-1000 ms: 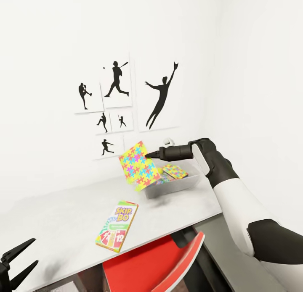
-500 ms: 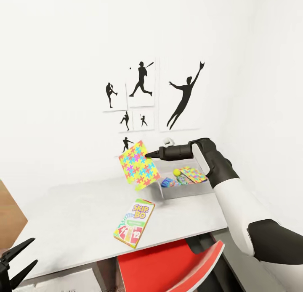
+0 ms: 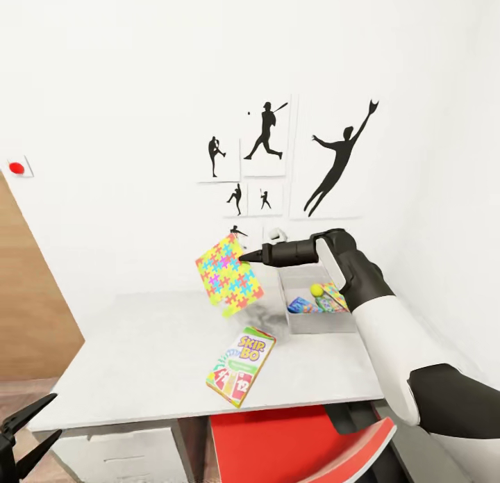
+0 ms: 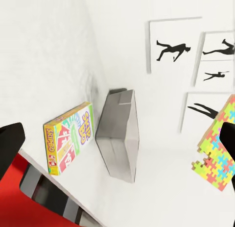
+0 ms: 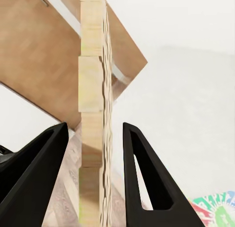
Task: Put all the toys in the child's room - the three board games (two on the bed and one on the table), the two jigsaw puzzles on the table, and the tennis ball on the table - inside the toy box on the table in the child's room.
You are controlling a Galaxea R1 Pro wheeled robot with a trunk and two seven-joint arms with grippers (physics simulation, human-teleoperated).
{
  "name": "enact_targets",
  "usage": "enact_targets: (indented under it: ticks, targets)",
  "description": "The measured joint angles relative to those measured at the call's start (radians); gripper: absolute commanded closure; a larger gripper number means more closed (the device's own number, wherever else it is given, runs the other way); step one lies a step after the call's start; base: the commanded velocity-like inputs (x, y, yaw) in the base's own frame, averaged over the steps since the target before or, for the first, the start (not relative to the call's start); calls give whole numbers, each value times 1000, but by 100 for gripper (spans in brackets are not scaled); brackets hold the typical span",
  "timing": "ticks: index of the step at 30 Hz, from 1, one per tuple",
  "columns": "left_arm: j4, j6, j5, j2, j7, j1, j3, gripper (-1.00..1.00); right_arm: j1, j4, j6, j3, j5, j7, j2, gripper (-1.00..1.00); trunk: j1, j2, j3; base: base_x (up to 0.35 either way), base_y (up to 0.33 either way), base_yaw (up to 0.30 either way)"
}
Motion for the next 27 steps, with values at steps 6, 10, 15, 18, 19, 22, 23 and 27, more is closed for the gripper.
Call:
enact_targets:
  ticks: [6, 10, 15, 18, 19, 22, 23, 27]
  targets:
    - [0, 0, -1, 0, 1, 0, 3, -100, 0, 0, 0, 1, 2, 0, 0, 100, 0, 0, -1, 1, -114, 258]
    - [0, 0, -1, 0, 1, 0, 5, -100, 2, 1, 0, 3, 4, -1, 1, 100, 0, 0, -1, 23, -187, 72]
    - [1, 0, -1, 0, 0, 0, 3, -100, 6, 0, 0, 3, 2, 3, -2, 100, 0, 0, -1, 7, -35, 12]
    - [4, 0, -2, 0, 0, 0, 6, -100, 6, 0, 0, 3, 2, 3, -2, 100, 0, 0, -1, 110, -59, 3]
    - [5, 0, -2, 0, 0, 0, 7, -100, 6, 0, 0, 3, 1, 3, -2, 100, 0, 0, -1, 199, -106, 1]
    - [7, 0, -4, 0, 0, 0, 9, -100, 6, 0, 0, 4, 2, 4, -1, 100, 0, 0, -1, 273, -145, 0]
    - [8, -3, -4, 0, 0, 0, 9, -100, 6, 0, 0, 4, 2, 4, -1, 100, 0, 0, -1, 292, -156, 0]
    - [8, -14, -8, 0, 0, 0, 6, -100, 6, 1, -18, 4, 4, 4, -1, 100, 0, 0, -1, 200, -108, 0]
